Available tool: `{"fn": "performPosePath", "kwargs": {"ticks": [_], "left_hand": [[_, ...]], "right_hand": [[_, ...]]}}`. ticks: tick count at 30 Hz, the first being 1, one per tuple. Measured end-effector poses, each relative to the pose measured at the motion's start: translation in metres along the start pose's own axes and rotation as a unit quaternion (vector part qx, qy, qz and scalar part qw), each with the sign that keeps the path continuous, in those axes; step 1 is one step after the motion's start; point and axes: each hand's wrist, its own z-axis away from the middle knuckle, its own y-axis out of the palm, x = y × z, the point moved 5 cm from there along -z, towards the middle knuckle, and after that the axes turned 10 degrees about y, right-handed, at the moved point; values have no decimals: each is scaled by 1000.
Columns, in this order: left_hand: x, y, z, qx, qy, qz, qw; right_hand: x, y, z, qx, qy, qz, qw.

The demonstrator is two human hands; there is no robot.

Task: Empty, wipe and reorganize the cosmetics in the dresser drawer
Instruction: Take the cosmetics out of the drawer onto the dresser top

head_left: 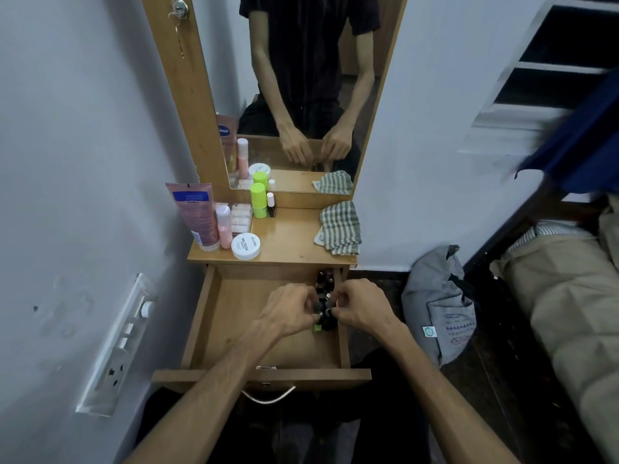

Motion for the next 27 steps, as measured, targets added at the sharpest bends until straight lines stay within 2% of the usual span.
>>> {"fn": "performPosePath", "kwargs": {"ticks": [9,17,27], "left_hand": [[-11,23,1,-5,-4,-28,1000],[-7,25,7,-11,3,-25,1000],[-2,-45,17,-32,26,-22,999]], "right_hand": [[-2,26,13,-18,-30,60,998],[2,26,13,-42,-28,29,998],[25,-4,11,-26,-40,-41,998]]}}
